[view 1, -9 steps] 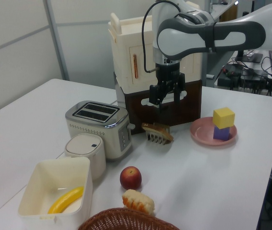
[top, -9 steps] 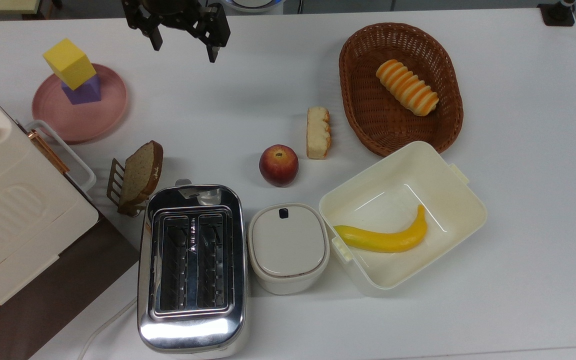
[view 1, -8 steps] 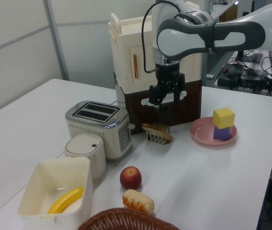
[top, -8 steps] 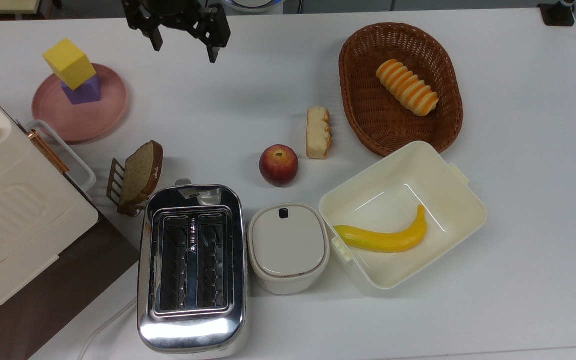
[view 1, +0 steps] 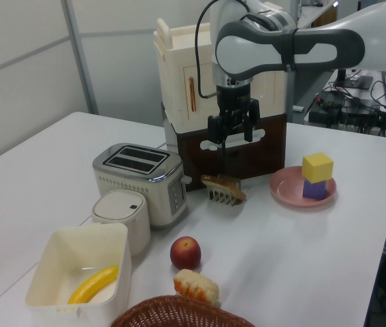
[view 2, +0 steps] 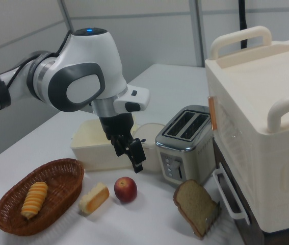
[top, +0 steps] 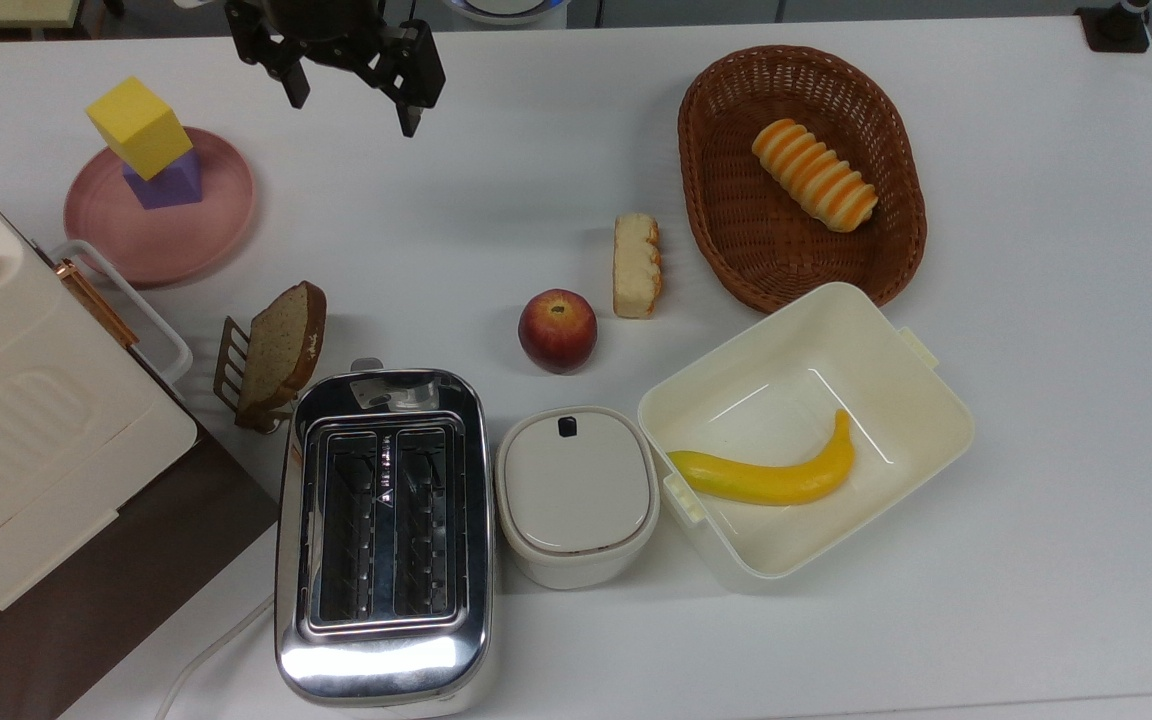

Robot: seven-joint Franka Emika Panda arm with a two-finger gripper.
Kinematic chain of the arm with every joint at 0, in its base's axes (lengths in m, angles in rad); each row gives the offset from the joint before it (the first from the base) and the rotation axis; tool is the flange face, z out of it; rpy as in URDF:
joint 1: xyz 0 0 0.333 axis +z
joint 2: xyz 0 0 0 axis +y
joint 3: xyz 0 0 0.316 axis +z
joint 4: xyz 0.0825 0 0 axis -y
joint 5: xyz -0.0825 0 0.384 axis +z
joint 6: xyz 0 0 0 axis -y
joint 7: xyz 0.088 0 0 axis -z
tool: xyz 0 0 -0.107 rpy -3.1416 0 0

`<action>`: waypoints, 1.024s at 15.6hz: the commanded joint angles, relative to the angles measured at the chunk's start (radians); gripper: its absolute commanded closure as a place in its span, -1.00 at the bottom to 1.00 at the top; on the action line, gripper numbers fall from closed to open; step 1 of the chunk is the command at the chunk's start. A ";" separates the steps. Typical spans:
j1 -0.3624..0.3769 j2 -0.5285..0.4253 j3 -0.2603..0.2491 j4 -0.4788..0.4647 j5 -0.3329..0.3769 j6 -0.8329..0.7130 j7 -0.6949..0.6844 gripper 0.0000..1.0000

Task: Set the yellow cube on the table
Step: 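Move the open gripper over the yellow cube on the pink plate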

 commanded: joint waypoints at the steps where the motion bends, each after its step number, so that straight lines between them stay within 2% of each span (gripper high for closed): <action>1: -0.003 0.006 0.006 0.022 -0.005 -0.038 -0.008 -1.00; 3: -0.004 0.006 0.006 0.019 -0.005 -0.037 -0.008 -1.00; 6: -0.021 -0.045 0.006 -0.056 -0.003 -0.026 0.002 -1.00; 8: -0.056 -0.082 0.002 -0.111 -0.002 -0.022 0.012 -1.00; 10: -0.101 -0.105 -0.004 -0.160 0.000 0.009 0.095 -1.00; 11: -0.136 -0.118 -0.007 -0.194 0.000 0.059 0.164 -1.00; 13: -0.180 -0.132 -0.015 -0.252 -0.005 0.138 0.179 -1.00; 14: -0.191 -0.135 -0.032 -0.278 -0.006 0.179 0.179 -1.00; 16: -0.202 -0.134 -0.105 -0.314 -0.008 0.254 0.170 -1.00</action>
